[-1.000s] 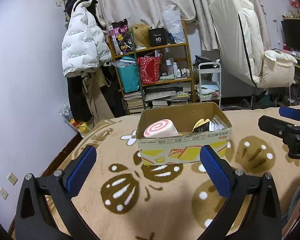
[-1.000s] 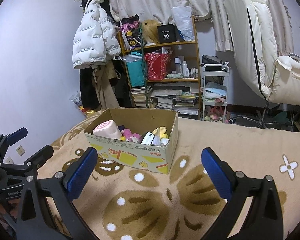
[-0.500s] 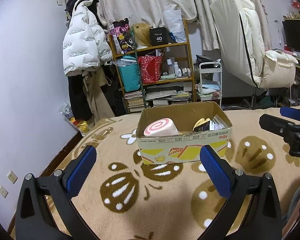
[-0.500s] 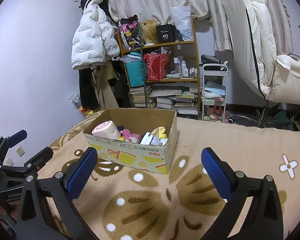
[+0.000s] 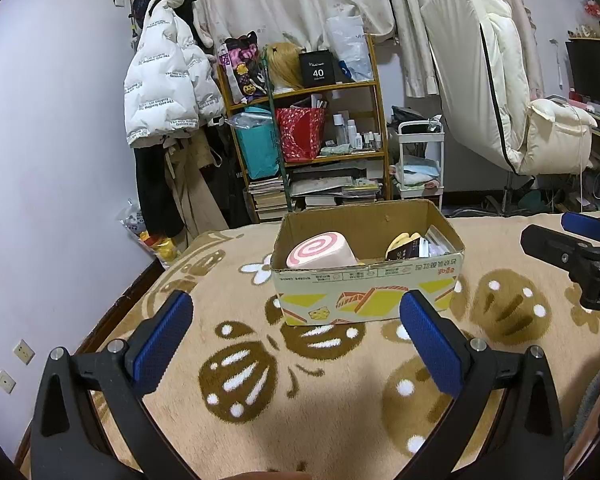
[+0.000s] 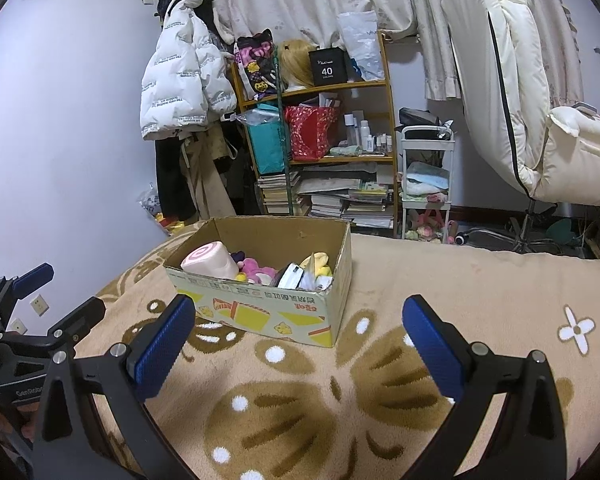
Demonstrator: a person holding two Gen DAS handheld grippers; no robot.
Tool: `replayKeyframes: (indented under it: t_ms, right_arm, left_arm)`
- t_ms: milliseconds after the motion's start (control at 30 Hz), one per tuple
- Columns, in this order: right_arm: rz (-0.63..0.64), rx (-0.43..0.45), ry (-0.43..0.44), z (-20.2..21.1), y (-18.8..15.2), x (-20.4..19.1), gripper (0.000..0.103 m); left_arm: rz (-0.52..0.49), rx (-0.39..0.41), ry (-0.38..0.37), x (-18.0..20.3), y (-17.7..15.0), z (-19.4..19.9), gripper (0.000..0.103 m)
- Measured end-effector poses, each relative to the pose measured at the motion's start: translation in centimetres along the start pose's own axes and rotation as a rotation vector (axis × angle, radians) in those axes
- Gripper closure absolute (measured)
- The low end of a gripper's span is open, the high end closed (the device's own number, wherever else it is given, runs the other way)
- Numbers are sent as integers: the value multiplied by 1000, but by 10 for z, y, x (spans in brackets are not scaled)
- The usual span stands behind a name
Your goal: Organize soft objects
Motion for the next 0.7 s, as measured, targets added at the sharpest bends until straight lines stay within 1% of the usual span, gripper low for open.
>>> replayKeyframes:
  t_ms: [433,700]
  right_arm:
    - [3,-3,4,0,1,1,0]
    - [-9,-2,-12,2,-3,8,0]
  left_arm:
    - [2,-6,-5,0,-3,-2,1]
    - [1,-5,-4,0,-3,-2,1]
Point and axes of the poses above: each gripper's, at about its wrist camera, not at the fingertips, and z roughly against the way its jaws point, x to its right, y to its top, the point moved 7 cm from there along -z, roughly the way its jaws point, and after that the axes turned 9 degrees about z, right-handed, at the moved point
